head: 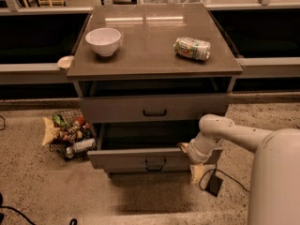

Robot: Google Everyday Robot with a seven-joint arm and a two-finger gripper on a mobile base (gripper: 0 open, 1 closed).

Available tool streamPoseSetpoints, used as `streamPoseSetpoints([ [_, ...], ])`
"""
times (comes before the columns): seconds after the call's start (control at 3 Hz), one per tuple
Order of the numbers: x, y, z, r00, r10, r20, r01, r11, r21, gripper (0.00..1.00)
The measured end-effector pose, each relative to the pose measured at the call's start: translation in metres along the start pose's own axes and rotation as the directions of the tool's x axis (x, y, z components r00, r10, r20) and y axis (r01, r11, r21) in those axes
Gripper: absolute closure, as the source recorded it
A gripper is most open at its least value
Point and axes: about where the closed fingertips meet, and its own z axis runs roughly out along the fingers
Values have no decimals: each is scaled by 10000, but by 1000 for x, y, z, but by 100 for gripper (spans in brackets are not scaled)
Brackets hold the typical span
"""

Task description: Open middle drawer

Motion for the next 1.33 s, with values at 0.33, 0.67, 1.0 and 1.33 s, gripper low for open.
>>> streamPoseSetpoints([
  [0.33,-4,15,2,9999,95,-50,-97,9992,-379,41],
  [0.67,-5,15,0,9999,95,-50,-97,9992,-380,64],
  [1.0,-17,34,-4,9999,132,45,-130,9986,-522,95],
  [1.33,-20,38,-6,9998,156,104,-151,9988,-461,100],
])
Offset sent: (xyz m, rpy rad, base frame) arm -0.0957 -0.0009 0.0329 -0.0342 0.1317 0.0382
